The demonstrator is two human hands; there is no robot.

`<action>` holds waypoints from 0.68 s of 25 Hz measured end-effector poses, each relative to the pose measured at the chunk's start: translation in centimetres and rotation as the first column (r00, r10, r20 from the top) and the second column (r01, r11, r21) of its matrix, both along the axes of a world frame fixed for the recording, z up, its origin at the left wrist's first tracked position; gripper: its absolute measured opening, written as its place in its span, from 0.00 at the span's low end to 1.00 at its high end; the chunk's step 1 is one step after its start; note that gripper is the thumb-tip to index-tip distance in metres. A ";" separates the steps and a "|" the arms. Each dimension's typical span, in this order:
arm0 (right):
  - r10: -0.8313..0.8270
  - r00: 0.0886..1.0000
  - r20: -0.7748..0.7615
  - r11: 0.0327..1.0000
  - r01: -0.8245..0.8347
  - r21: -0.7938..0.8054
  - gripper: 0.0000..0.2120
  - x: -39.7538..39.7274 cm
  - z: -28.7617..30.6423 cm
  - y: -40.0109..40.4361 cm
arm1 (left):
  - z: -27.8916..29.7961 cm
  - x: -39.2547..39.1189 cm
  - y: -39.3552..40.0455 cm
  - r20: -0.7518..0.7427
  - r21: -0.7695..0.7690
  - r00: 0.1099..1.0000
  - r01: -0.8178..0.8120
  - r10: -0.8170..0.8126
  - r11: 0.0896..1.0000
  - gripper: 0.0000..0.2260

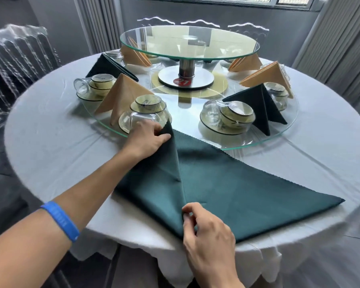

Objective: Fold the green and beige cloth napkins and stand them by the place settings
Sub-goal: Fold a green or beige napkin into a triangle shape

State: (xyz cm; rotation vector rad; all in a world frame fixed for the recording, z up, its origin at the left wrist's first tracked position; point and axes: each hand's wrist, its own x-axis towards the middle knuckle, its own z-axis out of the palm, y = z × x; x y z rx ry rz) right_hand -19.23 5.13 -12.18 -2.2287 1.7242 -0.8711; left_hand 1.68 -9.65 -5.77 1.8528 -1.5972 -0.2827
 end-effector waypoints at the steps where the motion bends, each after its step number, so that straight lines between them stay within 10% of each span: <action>1: -0.005 1.000 -0.015 1.000 0.005 -0.017 0.03 0.0 0.0 -0.2 | 0.0 -0.3 -0.4 0.059 0.000 0.998 -0.017 0.017 1.000 0.13; 6: 0.019 0.998 -0.061 0.999 -0.021 -0.033 0.11 -1.1 1.0 -0.6 | -0.4 -0.7 -0.8 0.290 -0.123 0.945 -0.118 0.149 0.985 0.12; 10: -0.042 0.995 -0.091 0.999 0.042 0.004 0.12 -7.0 2.7 -6.1 | -0.6 -1.8 4.9 0.269 -0.298 0.962 0.127 -0.044 0.946 0.08; 17: 0.062 0.978 -0.197 0.961 -0.005 0.275 0.18 -12.6 4.3 -17.6 | -4.6 -0.7 16.1 0.552 -0.047 0.782 0.376 -0.290 0.925 0.21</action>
